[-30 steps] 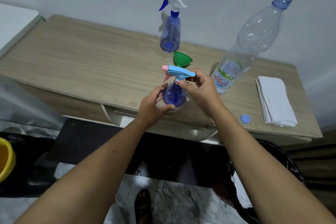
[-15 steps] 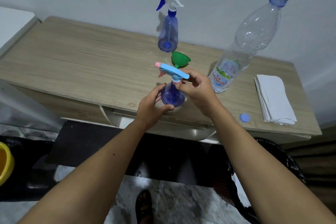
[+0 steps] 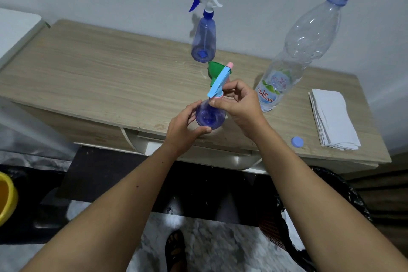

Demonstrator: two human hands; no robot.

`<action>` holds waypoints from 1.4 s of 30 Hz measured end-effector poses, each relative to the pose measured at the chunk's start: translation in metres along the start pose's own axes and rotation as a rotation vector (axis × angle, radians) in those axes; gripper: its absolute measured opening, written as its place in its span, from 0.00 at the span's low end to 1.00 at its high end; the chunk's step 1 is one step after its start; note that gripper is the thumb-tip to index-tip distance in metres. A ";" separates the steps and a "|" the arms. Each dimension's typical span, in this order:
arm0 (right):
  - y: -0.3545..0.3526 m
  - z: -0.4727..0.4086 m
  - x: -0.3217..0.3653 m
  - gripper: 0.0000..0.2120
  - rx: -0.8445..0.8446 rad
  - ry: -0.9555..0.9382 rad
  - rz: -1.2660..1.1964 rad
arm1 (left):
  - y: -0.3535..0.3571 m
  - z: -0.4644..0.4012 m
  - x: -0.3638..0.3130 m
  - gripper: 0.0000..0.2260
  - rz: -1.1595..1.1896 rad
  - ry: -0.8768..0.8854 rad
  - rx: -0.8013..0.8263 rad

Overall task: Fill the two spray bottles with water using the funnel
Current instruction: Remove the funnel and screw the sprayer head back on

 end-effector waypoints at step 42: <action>0.001 0.003 -0.005 0.12 0.051 -0.009 -0.037 | 0.002 -0.001 0.007 0.38 0.050 -0.039 0.031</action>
Point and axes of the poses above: each hand's wrist, its own z-axis away from the middle knuckle, its own y-axis out of the palm, x = y × z, the point moved 9 cm from there along -z, towards the middle knuckle, and after that the axes turned 9 degrees about -x, right-handed, at the moved point
